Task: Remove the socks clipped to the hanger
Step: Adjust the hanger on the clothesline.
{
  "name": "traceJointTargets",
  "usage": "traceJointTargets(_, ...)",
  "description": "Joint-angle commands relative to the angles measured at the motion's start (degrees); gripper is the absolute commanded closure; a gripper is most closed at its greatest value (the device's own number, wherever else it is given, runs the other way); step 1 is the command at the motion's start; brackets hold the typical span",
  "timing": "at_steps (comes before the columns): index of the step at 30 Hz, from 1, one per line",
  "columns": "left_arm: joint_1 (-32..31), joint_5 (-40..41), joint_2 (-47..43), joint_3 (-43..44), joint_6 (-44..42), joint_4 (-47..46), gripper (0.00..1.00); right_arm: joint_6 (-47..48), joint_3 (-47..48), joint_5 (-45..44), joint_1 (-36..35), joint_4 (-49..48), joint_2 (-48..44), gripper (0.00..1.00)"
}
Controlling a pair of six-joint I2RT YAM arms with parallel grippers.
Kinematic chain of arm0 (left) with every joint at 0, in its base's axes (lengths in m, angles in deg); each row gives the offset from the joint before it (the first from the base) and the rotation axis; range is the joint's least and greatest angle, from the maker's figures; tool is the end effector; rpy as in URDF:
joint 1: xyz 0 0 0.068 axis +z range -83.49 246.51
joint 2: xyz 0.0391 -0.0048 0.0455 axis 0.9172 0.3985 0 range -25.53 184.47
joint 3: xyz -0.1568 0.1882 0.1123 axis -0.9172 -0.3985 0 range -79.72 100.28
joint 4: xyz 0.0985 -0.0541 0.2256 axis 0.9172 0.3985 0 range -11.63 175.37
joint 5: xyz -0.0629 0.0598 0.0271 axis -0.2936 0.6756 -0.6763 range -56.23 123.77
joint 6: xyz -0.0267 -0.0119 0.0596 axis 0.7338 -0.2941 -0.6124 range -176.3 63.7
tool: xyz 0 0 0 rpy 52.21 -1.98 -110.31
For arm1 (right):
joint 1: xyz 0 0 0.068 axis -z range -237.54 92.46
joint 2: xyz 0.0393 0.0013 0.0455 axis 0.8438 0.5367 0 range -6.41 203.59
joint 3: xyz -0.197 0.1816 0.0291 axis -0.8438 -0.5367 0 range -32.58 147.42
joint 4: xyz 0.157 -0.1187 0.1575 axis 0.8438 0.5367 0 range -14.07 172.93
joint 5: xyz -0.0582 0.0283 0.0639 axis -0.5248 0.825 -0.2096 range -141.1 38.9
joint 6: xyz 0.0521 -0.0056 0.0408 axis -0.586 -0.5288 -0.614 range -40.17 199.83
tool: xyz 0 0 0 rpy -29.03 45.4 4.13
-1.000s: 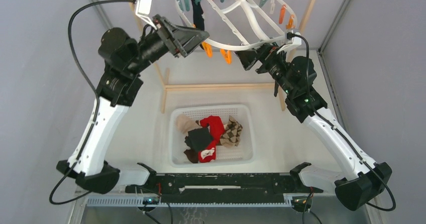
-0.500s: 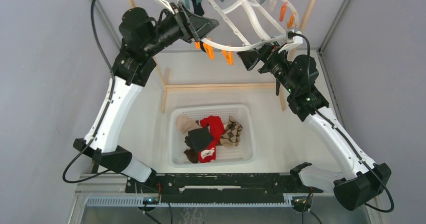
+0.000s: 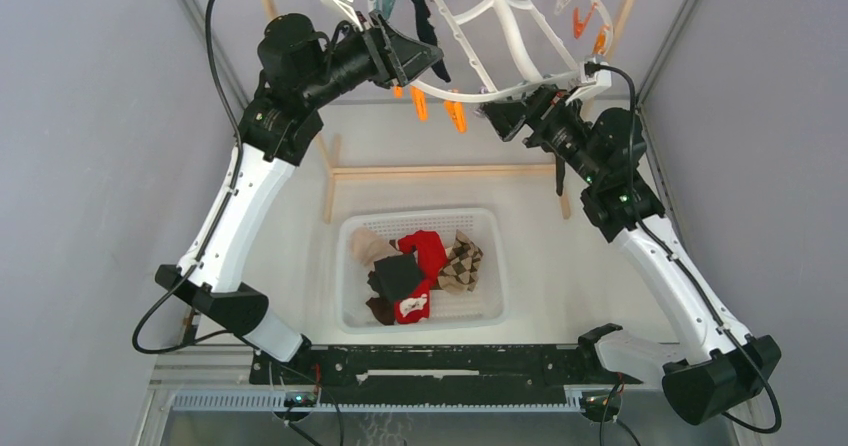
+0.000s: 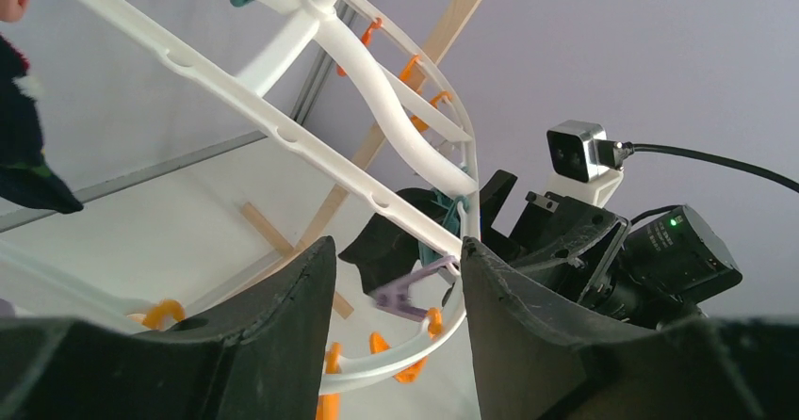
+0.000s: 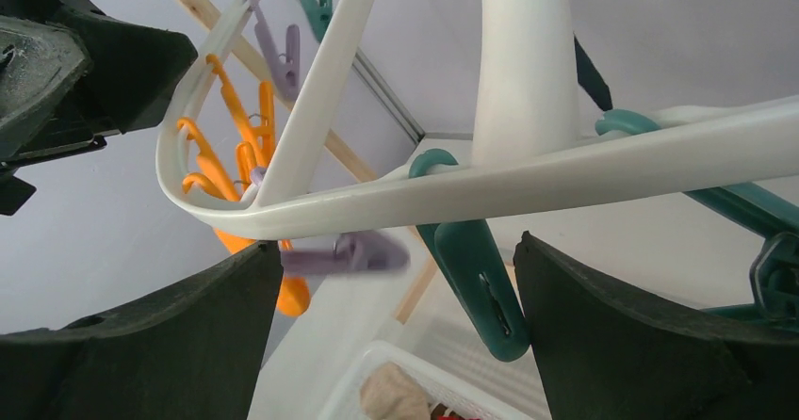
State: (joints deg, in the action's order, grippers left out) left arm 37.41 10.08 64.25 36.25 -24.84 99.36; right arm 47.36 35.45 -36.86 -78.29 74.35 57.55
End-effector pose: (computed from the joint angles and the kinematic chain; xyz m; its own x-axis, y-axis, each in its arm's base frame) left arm 0.2737 -0.1765 0.5426 -0.3475 -0.3536 -0.8684 0.7194 0.4935 -0.4888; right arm 0.2387 0.1042 0.4365 -0.2296 0.4695 -0.8526 -0.5323 0.6728 0.5138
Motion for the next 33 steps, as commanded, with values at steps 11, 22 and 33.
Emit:
traceJointTargets(11,0.27,1.21,0.06,2.43,-1.71,1.07,0.44,-6.87,2.03,1.84,5.15,1.1,-4.41,0.0)
traceJointTargets(22,0.89,1.27,1.09,3.8,-2.15,1.81,0.44,0.73,8.54,8.3,5.37,9.36,0.92,0.0)
traceJointTargets(33,1.89,0.74,2.2,4.03,-2.55,2.1,0.44,25.24,15.38,-2.75,-2.31,19.66,8.34,0.0)
